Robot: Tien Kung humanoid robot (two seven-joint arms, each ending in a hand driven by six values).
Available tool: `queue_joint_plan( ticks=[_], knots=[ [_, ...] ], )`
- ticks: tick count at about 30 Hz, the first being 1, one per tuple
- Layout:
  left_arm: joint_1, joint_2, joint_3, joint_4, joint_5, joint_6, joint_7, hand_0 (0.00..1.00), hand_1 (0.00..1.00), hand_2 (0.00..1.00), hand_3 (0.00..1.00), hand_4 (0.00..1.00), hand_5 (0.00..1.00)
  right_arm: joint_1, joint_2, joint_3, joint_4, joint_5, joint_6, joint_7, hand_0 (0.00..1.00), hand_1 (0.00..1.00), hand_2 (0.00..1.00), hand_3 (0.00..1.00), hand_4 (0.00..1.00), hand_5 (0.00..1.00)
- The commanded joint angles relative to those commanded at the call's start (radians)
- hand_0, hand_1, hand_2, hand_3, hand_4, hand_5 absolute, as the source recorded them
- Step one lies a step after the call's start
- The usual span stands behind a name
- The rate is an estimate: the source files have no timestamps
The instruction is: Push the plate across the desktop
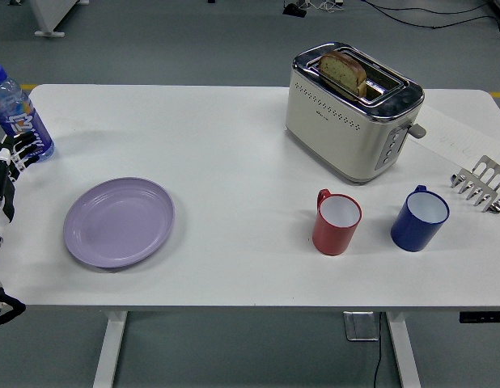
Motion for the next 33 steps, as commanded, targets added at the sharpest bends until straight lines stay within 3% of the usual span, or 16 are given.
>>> queue_joint_plan(
  ticks=[3, 12, 19, 33],
  knots=[
    [0.003, -0.011, -0.006, 0.007, -0.006, 0.002, -0.005, 0.825, 0.876, 0.905, 0.810, 0.553, 0.998, 0.000, 0.000, 0.000, 0.000, 0.000, 0.000, 0.000, 0.677, 0.680, 0.759, 0.705, 0.322, 0.317],
    [0.021, -0.088, -0.019, 0.029, -0.074, -0.005, -0.030, 0.812, 0.869, 0.901, 0.806, 0.554, 0.998, 0.003, 0.000, -0.006, 0.000, 0.003, 0.000, -0.001, 0.678, 0.680, 0.759, 0.705, 0.322, 0.317],
    [0.035, -0.128, -0.010, 0.041, -0.076, -0.003, -0.050, 0.794, 0.859, 0.894, 0.808, 0.550, 0.998, 0.006, 0.001, -0.010, 0.000, 0.004, 0.001, -0.001, 0.676, 0.679, 0.759, 0.704, 0.322, 0.317],
    [0.023, -0.139, 0.032, 0.063, -0.063, 0.029, -0.077, 0.794, 0.861, 0.894, 0.810, 0.541, 0.998, 0.009, -0.001, -0.013, 0.000, 0.003, 0.002, 0.001, 0.675, 0.678, 0.758, 0.704, 0.321, 0.317]
  ],
)
